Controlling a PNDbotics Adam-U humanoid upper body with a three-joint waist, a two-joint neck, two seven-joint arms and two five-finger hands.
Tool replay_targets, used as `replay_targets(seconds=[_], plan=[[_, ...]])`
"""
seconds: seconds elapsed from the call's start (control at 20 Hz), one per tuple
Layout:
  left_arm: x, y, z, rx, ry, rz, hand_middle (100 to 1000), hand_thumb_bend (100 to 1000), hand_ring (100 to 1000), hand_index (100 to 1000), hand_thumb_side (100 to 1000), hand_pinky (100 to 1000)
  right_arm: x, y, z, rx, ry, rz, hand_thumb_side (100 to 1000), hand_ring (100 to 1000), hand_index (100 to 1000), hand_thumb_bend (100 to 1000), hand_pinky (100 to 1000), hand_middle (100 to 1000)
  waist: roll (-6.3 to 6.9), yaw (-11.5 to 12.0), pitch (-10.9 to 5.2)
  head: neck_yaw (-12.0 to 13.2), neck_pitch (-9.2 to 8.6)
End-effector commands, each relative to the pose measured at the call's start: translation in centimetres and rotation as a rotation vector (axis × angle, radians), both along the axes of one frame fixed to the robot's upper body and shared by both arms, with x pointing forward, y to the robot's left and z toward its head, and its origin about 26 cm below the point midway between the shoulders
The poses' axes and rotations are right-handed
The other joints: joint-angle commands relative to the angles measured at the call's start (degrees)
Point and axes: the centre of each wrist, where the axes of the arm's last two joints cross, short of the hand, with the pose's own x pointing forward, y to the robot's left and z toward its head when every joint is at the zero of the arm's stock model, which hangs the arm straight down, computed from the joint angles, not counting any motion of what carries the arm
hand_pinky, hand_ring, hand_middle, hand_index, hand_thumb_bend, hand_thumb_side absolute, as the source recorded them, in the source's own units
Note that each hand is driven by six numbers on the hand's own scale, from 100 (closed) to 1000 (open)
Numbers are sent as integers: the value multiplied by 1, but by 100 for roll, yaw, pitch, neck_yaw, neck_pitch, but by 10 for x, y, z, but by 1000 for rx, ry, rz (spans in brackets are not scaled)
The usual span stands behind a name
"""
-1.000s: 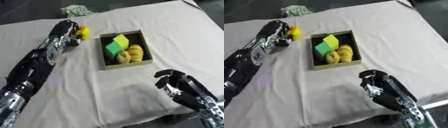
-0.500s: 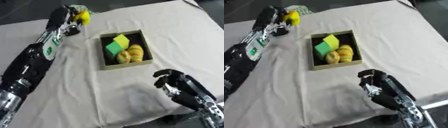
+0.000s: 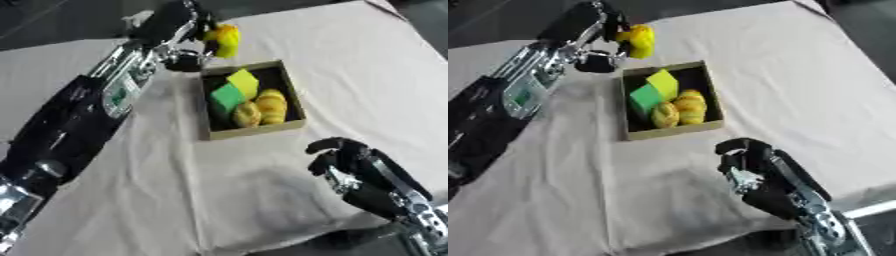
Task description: Pick up objects on the table and place them in the box.
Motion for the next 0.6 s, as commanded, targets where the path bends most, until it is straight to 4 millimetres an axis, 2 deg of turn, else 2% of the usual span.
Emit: replay_targets(seconds=[0.05, 0.6], plan=[[-3, -7, 5, 38, -12, -34, 407, 111, 461, 557, 100, 611, 1, -1, 7, -4, -25, 9, 414, 618, 747, 100, 615, 691, -16, -5, -95, -23, -53], [-3, -13, -24, 143, 27, -55, 460, 173, 508, 607, 100, 641, 1, 0, 6, -3, -22, 8, 421, 618, 747, 100, 615, 693, -19, -9, -101, -54, -71]])
